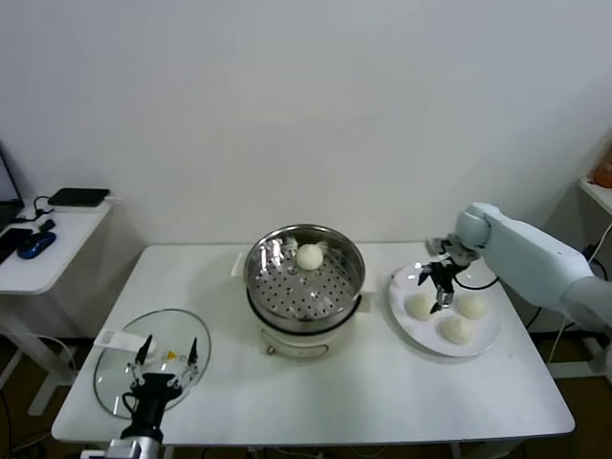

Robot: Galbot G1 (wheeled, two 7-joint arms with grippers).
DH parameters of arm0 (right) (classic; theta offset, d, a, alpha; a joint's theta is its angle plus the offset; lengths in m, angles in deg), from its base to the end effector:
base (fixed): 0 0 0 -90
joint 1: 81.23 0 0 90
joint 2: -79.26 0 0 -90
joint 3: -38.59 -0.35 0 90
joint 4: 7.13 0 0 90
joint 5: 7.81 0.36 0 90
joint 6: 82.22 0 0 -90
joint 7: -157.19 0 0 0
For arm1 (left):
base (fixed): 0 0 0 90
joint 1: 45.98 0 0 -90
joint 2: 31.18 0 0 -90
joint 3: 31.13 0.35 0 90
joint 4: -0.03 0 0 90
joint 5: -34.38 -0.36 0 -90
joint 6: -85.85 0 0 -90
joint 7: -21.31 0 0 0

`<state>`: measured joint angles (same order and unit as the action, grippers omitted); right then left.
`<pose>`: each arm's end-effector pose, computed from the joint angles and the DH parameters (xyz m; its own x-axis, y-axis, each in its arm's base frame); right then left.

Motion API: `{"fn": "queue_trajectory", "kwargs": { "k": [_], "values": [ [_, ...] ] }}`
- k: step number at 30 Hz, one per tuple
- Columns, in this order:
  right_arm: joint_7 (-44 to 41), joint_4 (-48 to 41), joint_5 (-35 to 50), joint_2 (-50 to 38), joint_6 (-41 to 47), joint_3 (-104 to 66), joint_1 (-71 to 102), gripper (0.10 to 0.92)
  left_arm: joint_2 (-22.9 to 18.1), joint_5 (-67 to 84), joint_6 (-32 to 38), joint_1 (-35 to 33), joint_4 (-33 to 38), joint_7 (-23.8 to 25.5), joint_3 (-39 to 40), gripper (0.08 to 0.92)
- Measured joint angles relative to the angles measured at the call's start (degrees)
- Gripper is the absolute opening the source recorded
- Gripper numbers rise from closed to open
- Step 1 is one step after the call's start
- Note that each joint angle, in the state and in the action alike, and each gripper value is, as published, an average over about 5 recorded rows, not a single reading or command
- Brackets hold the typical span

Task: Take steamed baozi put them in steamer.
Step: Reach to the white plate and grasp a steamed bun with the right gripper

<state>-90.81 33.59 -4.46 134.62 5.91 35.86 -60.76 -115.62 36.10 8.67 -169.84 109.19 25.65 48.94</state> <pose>0.6089 -0.1610 -0.2154 -0.0473 -0.1416 0.9888 -0.9940 -0.0911 -0.0606 0.1528 0.0808 -0.3735 -0.9993 -0.0260 0.0260 -0.0220 0.9892 0.1450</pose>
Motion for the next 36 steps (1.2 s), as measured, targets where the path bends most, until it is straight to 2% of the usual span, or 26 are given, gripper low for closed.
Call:
{"fn": "queue_trajectory", "kwargs": {
  "k": [18,36],
  "values": [
    [1.21,-7.70,-6.68,4.30,-3.05,-6.41,3.70,0.823,-0.07,-0.18,0.33,-0.05,-0.77,-0.02,0.01,0.823],
    [0.33,-9.80,-8.58,5.85,-3.51,-9.06,4.79,0.823,-0.12,-0.27,0.19,0.22,-0.84,-0.08,-0.04,0.823]
  ]
}}
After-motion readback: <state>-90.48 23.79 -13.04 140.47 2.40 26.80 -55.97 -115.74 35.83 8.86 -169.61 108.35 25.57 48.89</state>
